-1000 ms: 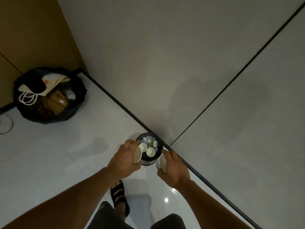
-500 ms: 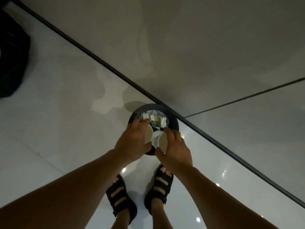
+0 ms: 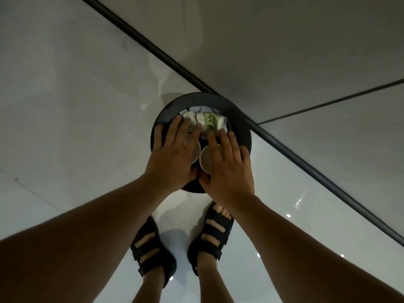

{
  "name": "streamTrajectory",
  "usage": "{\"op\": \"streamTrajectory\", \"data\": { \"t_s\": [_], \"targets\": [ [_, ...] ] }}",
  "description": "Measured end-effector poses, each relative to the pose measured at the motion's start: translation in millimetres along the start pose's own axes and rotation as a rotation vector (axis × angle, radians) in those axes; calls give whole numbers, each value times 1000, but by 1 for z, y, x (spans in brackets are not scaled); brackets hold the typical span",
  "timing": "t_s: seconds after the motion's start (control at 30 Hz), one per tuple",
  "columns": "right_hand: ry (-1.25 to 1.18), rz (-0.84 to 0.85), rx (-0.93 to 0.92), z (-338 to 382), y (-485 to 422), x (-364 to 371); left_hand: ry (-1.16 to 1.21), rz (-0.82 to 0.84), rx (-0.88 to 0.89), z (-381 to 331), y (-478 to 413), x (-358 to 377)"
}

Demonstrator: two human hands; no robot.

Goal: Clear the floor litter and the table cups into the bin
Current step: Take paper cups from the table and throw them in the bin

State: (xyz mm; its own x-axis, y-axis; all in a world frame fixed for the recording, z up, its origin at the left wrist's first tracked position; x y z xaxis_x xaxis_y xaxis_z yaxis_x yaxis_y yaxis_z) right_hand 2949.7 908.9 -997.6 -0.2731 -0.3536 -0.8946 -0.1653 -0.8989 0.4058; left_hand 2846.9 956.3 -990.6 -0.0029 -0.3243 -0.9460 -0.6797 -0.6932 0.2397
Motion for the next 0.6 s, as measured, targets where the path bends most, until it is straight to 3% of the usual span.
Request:
{"op": "streamTrajectory", "data": {
  "t_s": [0.3,0.6],
  "targets": [
    [-48,102,13,-3,7,-14,16,82,5,13,16,-19],
    [-49,142,141,-20,65,-128,14,120,-8,-17,52,-156]
  ]
}}
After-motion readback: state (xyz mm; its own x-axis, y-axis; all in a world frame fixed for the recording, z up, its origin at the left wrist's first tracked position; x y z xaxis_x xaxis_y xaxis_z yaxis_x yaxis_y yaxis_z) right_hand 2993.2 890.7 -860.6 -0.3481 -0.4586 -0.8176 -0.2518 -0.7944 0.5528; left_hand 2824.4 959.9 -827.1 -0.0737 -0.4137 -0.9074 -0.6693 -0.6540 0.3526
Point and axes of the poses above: each hand's wrist, its own y-axis away from the middle knuckle, its own x-axis out of the palm, z = x × y, the point moved 8 cm from there along -y, towards the middle knuckle, and after that the axes turned 11 degrees about x, right-handed, at the moved point
